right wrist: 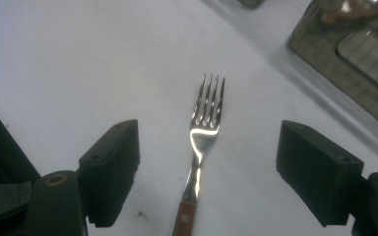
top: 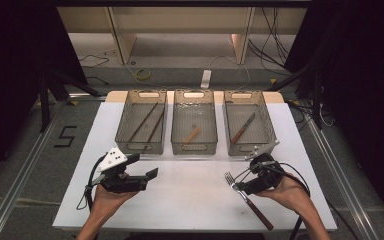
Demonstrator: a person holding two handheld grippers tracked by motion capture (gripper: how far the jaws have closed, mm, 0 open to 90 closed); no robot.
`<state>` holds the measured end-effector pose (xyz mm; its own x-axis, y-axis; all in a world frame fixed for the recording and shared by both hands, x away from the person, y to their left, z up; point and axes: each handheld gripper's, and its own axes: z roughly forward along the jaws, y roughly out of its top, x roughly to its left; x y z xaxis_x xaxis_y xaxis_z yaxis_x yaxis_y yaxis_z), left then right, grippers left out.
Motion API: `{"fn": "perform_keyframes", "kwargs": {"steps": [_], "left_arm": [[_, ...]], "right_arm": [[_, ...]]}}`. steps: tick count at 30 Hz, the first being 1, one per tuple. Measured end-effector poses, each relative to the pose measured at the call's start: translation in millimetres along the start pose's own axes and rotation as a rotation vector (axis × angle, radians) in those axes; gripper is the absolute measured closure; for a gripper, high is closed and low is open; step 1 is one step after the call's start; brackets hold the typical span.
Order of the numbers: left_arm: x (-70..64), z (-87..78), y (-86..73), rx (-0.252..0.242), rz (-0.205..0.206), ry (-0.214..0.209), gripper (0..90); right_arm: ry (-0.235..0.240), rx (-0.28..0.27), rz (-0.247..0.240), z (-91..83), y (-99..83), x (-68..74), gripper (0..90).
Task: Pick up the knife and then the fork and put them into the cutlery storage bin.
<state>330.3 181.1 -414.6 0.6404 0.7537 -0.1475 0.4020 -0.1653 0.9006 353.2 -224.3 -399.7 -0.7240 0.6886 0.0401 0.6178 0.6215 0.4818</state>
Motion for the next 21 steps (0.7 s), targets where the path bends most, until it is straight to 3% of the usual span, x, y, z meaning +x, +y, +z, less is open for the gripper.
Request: {"fn": "perform_keyframes", "kwargs": {"steps": [12, 21], "left_arm": [[0.1, 0.2, 0.0, 0.001, -0.001, -0.001, 15.8], [-0.1, 0.4, 0.0, 0.003, 0.0, -0.002, 15.8]], "right_arm": [[-0.01, 0.093, -0.019, 10.6, -20.1, 7.1, 26.3], [-0.011, 0.12, -0.017, 14.0, -28.2, 7.5, 27.1]]}}
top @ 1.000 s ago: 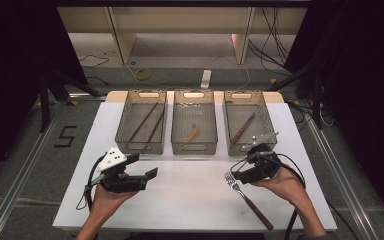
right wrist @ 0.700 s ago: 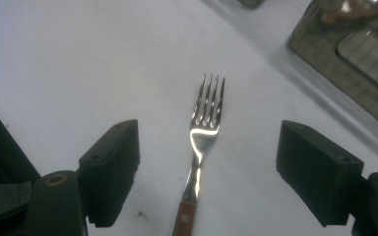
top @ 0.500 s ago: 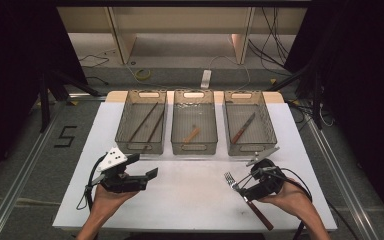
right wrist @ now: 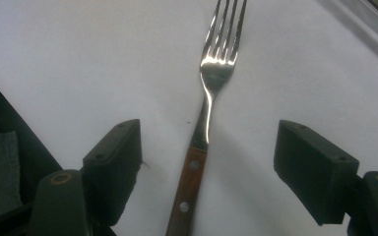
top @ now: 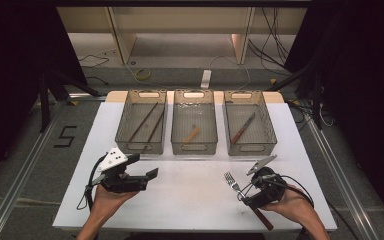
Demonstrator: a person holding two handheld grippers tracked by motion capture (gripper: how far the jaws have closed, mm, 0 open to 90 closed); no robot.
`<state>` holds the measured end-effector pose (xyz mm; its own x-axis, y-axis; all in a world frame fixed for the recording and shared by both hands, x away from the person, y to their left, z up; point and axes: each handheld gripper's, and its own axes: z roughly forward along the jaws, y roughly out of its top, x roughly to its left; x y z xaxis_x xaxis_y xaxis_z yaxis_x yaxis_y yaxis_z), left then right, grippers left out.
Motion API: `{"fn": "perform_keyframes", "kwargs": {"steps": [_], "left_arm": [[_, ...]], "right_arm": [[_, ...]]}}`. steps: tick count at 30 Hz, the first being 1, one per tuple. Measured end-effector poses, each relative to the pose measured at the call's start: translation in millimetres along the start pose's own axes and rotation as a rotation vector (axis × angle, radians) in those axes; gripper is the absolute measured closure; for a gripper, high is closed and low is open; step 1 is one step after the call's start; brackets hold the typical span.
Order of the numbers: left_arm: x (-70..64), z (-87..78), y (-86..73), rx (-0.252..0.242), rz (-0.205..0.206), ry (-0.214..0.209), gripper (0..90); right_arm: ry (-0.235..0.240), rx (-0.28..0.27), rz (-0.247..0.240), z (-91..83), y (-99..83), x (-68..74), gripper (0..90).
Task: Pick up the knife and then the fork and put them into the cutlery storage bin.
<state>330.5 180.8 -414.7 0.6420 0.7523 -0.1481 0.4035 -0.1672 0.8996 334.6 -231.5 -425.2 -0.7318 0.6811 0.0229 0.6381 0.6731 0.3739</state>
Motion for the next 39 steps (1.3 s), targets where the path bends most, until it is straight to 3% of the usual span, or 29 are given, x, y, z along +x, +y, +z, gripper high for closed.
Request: {"fn": "perform_keyframes", "kwargs": {"steps": [25, 39], "left_arm": [[-0.3, 0.3, -0.3, 0.001, 0.001, 0.001, 15.8], [-0.9, 0.8, -0.5, 0.004, 0.004, 0.002, 15.8]], "right_arm": [[-0.007, 0.073, -0.004, 11.0, -11.9, 3.1, 30.5], [0.004, 0.118, 0.0, 17.3, -17.4, 2.8, 48.1]]}}
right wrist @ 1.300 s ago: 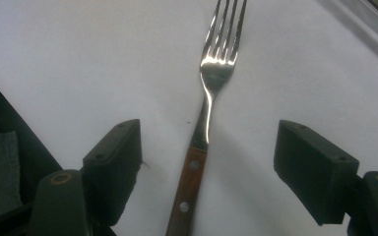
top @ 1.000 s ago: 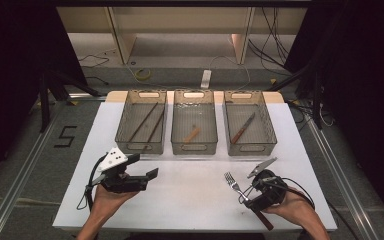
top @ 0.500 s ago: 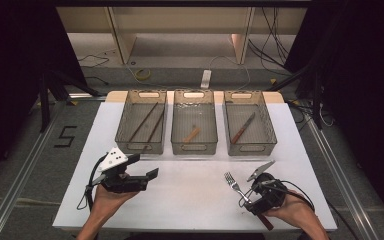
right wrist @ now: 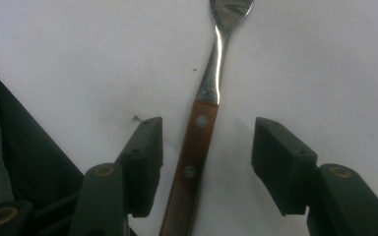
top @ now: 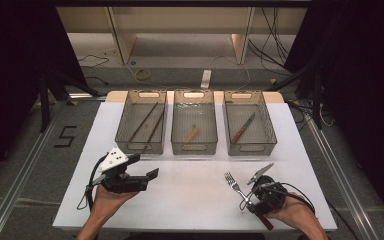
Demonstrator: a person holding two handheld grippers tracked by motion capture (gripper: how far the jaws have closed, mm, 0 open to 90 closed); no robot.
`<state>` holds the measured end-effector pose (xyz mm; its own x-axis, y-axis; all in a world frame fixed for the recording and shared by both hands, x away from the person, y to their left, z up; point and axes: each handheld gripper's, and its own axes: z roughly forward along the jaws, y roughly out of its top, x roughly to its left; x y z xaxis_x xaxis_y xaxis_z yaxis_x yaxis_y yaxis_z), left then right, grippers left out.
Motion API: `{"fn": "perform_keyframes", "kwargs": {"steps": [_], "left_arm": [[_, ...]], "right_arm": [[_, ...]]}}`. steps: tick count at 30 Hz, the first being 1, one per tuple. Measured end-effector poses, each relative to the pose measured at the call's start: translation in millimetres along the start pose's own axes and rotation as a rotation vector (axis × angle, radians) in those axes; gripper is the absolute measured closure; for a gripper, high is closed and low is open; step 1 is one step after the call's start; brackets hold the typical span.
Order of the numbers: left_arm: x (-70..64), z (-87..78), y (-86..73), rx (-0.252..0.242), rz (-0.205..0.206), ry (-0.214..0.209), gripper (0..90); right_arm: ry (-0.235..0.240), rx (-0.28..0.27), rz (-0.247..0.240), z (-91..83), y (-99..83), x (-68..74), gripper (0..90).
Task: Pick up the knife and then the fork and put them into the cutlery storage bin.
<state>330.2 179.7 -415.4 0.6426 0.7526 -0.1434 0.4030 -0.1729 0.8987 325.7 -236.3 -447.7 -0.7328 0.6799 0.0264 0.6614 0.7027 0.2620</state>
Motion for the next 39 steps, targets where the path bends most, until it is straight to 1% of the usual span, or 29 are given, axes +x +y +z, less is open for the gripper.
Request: {"fn": "perform_keyframes", "kwargs": {"steps": [12, 19, 27, 31, 35, 39], "left_arm": [[-0.6, 0.6, -0.1, 0.003, 0.005, -0.002, 15.8], [-1.1, 1.2, -0.3, 0.007, 0.011, -0.001, 15.8], [-1.8, 1.7, -0.5, 0.006, 0.009, -0.001, 15.8], [-1.8, 1.9, -0.6, 0.007, 0.01, -0.002, 15.8], [-1.7, 1.9, -0.5, 0.007, 0.007, -0.002, 15.8], [-1.6, 2.1, -0.5, 0.006, 0.009, -0.002, 15.8]], "right_arm": [[0.002, 0.042, -0.012, 6.8, -1.6, 1.2, 57.9], [0.0, 0.042, -0.021, 7.1, -1.6, 1.2, 62.1], [-0.025, 0.05, -0.032, 7.8, -0.9, 1.8, 67.6], [-0.033, 0.053, -0.033, 8.2, -0.2, 3.0, 68.4], [-0.031, 0.06, -0.038, 8.2, 0.5, 2.8, 69.9], [-0.032, 0.064, -0.05, 8.5, 1.4, 2.3, 73.5]]}}
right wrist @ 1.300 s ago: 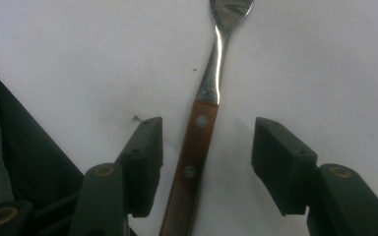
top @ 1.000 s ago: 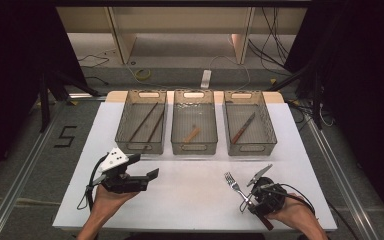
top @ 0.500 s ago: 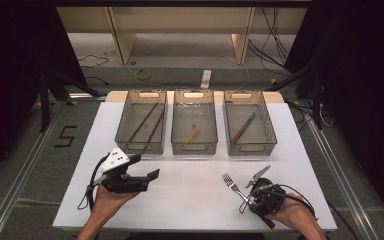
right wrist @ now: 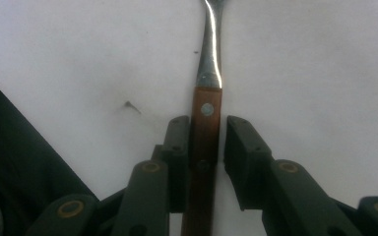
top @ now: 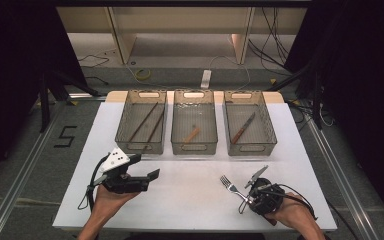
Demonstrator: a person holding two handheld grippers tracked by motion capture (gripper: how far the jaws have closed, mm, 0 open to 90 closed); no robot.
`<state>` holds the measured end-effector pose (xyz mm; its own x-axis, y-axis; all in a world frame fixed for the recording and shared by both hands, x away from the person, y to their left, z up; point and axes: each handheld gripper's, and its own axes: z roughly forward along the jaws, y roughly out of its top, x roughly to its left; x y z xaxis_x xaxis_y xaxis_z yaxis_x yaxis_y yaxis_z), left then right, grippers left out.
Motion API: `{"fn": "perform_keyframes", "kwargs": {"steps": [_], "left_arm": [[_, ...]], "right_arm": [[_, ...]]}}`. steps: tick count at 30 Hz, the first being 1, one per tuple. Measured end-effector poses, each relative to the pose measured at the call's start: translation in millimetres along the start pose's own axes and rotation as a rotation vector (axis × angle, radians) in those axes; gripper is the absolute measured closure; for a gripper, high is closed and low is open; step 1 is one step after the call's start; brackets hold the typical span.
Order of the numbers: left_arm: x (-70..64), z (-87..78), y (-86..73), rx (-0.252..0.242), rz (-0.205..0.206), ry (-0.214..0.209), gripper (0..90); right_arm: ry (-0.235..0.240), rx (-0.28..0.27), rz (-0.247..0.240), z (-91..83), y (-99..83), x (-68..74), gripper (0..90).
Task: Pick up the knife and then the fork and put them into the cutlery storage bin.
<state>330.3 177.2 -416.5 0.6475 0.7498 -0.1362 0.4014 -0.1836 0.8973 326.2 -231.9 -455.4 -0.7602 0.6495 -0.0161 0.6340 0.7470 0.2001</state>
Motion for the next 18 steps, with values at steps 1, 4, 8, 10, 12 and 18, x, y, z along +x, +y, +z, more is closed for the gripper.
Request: {"fn": "perform_keyframes", "kwargs": {"steps": [1, 4, 8, 10, 12, 18], "left_arm": [[0.0, 0.0, 0.0, 0.0, 0.0, 0.0, 15.8], [-0.1, 0.2, 0.0, 0.0, 0.0, -0.001, 15.8], [-0.1, 0.1, 0.1, 0.0, 0.001, -0.001, 15.8], [-0.1, 0.2, 0.1, 0.0, 0.001, -0.001, 15.8], [-0.1, 0.4, 0.0, 0.0, 0.0, -0.001, 15.8], [0.0, 0.3, 0.2, 0.0, 0.001, 0.0, 15.8]], "right_arm": [[0.002, -0.001, -0.003, 0.1, 0.1, -0.2, 74.7], [0.002, 0.007, 0.006, 0.1, 1.2, 0.7, 76.1], [0.002, 0.014, 0.008, 0.3, 2.5, 0.4, 76.7], [0.002, 0.017, 0.012, 0.2, 2.8, 0.5, 76.8], [0.007, 0.02, 0.006, 0.4, 3.4, -0.7, 77.0], [0.012, 0.042, 0.004, 0.8, 6.7, -1.5, 77.2]]}}
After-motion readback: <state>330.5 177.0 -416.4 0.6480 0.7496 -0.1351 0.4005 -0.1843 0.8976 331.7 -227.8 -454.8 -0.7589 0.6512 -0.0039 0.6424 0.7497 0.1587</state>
